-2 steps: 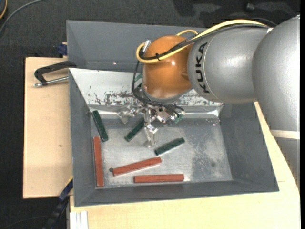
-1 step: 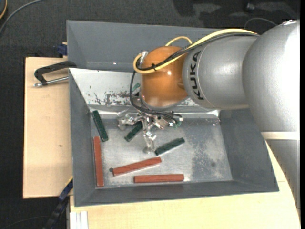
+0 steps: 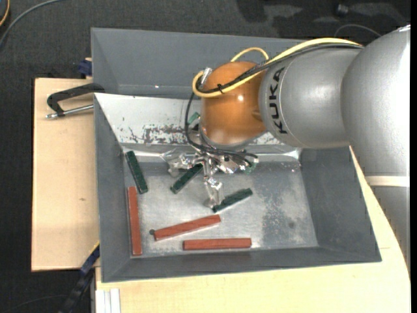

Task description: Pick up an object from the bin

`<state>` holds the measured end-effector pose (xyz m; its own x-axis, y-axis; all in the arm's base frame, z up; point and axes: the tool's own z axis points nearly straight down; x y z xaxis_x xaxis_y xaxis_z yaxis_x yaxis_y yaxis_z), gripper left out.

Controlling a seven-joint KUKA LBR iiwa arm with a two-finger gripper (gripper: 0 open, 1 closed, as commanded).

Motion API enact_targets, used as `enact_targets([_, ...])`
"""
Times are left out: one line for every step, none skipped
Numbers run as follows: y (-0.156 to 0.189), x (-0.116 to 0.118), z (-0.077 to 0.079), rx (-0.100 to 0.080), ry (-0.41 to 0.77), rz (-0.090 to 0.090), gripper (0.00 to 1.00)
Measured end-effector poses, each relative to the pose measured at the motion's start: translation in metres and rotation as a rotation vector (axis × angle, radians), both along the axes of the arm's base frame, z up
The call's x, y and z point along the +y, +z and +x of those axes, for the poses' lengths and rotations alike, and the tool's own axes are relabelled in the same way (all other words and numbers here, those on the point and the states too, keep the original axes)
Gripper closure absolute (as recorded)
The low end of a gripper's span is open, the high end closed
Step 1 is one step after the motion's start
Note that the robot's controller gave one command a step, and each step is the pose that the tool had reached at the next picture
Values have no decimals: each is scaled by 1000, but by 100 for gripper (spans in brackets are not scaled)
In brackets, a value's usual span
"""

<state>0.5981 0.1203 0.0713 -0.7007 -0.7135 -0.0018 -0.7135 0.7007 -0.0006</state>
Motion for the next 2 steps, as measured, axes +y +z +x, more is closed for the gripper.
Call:
enact_targets([0, 1, 0, 0, 0, 2, 100])
enact_targets([74, 3, 3, -12, -2, 4, 100])
